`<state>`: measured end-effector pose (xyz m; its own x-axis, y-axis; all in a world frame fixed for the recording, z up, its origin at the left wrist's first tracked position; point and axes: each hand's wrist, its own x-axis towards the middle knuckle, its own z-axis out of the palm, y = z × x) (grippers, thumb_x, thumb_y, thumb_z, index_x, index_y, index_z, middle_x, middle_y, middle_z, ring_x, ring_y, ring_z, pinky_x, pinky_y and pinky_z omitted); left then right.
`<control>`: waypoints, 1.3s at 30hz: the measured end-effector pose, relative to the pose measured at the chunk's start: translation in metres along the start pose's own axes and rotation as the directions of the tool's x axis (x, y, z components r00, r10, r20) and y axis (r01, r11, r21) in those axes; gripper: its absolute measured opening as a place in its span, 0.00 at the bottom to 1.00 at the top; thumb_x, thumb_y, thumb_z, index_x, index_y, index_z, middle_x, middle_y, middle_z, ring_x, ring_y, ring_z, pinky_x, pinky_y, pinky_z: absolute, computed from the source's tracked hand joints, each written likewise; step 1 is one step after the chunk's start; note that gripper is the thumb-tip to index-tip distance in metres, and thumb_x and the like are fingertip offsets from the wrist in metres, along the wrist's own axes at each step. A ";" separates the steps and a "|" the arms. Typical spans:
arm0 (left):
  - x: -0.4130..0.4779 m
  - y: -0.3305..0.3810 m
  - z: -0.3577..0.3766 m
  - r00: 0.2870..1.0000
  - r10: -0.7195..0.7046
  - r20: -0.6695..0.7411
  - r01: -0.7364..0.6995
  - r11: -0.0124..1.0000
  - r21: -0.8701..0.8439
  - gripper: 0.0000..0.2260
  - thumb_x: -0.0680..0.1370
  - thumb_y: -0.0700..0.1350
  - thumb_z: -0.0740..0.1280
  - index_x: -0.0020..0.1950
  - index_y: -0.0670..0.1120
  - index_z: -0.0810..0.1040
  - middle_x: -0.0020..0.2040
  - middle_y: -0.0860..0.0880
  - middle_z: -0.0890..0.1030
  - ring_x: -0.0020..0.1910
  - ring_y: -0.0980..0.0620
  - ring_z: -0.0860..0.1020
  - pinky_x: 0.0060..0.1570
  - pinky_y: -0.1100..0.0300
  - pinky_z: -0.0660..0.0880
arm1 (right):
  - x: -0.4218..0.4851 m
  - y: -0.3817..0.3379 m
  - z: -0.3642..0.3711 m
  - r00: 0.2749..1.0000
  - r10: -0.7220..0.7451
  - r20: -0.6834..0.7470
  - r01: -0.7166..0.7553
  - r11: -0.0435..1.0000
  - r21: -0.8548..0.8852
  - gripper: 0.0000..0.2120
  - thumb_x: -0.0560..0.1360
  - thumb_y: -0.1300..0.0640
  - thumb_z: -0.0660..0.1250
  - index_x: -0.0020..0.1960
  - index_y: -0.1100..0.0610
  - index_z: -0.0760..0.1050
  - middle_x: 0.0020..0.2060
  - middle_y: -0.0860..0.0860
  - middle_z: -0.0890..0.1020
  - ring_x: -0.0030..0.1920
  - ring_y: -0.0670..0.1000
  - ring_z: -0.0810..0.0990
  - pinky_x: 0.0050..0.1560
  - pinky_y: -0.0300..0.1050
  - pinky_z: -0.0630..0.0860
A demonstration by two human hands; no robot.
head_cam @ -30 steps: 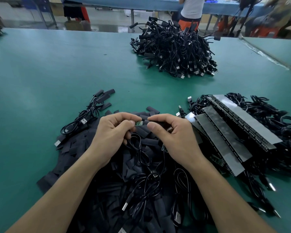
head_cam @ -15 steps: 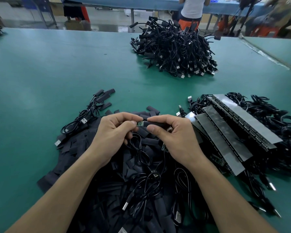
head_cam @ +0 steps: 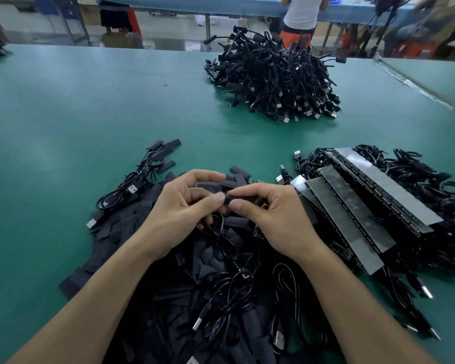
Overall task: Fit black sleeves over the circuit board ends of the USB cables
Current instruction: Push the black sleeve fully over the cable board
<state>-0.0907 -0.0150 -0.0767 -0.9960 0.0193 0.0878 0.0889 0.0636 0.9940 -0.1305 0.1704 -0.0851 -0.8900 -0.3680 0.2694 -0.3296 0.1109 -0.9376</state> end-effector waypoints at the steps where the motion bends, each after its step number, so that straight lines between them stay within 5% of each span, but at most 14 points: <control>1: 0.000 0.000 0.001 1.000 0.005 -0.014 -0.005 1.000 0.015 0.09 0.78 0.40 0.69 0.58 0.48 0.79 0.36 0.47 0.84 0.29 0.56 0.77 0.29 0.67 0.72 | 0.000 0.000 0.000 1.000 0.003 -0.010 -0.003 1.000 -0.007 0.07 0.72 0.64 0.75 0.49 0.58 0.85 0.34 0.43 0.85 0.31 0.37 0.77 0.39 0.30 0.72; 4: 0.001 0.001 0.003 0.995 0.001 -0.100 0.000 1.000 0.010 0.02 0.79 0.41 0.68 0.50 0.44 0.80 0.34 0.47 0.84 0.29 0.56 0.77 0.28 0.67 0.73 | 0.000 0.000 0.001 0.998 -0.006 -0.065 0.003 0.998 -0.055 0.06 0.72 0.62 0.75 0.48 0.56 0.85 0.32 0.38 0.82 0.33 0.37 0.77 0.40 0.30 0.71; 10: 0.004 -0.001 0.003 0.989 -0.020 -0.149 0.030 0.997 0.068 0.10 0.78 0.46 0.69 0.37 0.45 0.79 0.30 0.48 0.82 0.27 0.56 0.77 0.27 0.67 0.73 | -0.002 0.000 0.001 0.994 -0.022 -0.108 0.010 0.994 -0.109 0.06 0.72 0.60 0.76 0.48 0.52 0.84 0.35 0.40 0.83 0.36 0.38 0.79 0.42 0.32 0.73; 15: 0.004 -0.005 0.004 0.990 0.000 -0.141 0.020 0.989 0.144 0.09 0.78 0.46 0.70 0.37 0.47 0.81 0.29 0.49 0.81 0.25 0.57 0.76 0.27 0.67 0.73 | -0.004 0.001 0.005 0.997 -0.042 -0.061 0.029 0.980 -0.195 0.11 0.71 0.60 0.77 0.53 0.55 0.84 0.45 0.45 0.85 0.45 0.38 0.82 0.48 0.30 0.74; 27: 0.003 -0.004 0.003 0.997 0.047 -0.060 -0.027 0.953 0.302 0.06 0.79 0.42 0.69 0.43 0.47 0.83 0.33 0.50 0.84 0.28 0.58 0.78 0.31 0.67 0.74 | -0.003 0.000 0.005 0.991 -0.076 -0.108 0.044 0.962 -0.271 0.09 0.72 0.57 0.75 0.51 0.53 0.84 0.44 0.44 0.85 0.46 0.41 0.82 0.50 0.35 0.76; 39: 0.003 -0.002 -0.001 0.999 -0.015 0.041 0.005 0.972 0.236 0.08 0.80 0.41 0.67 0.43 0.46 0.83 0.33 0.50 0.83 0.29 0.58 0.77 0.31 0.69 0.72 | -0.004 -0.006 0.003 0.991 -0.127 -0.048 0.104 0.938 -0.332 0.10 0.71 0.59 0.76 0.52 0.55 0.85 0.44 0.45 0.84 0.47 0.41 0.82 0.52 0.33 0.74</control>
<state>-0.0943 -0.0162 -0.0788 -0.9958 0.0593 0.0697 0.0842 0.2970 0.9512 -0.1243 0.1684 -0.0814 -0.8550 -0.3346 0.3961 -0.5062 0.3724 -0.7779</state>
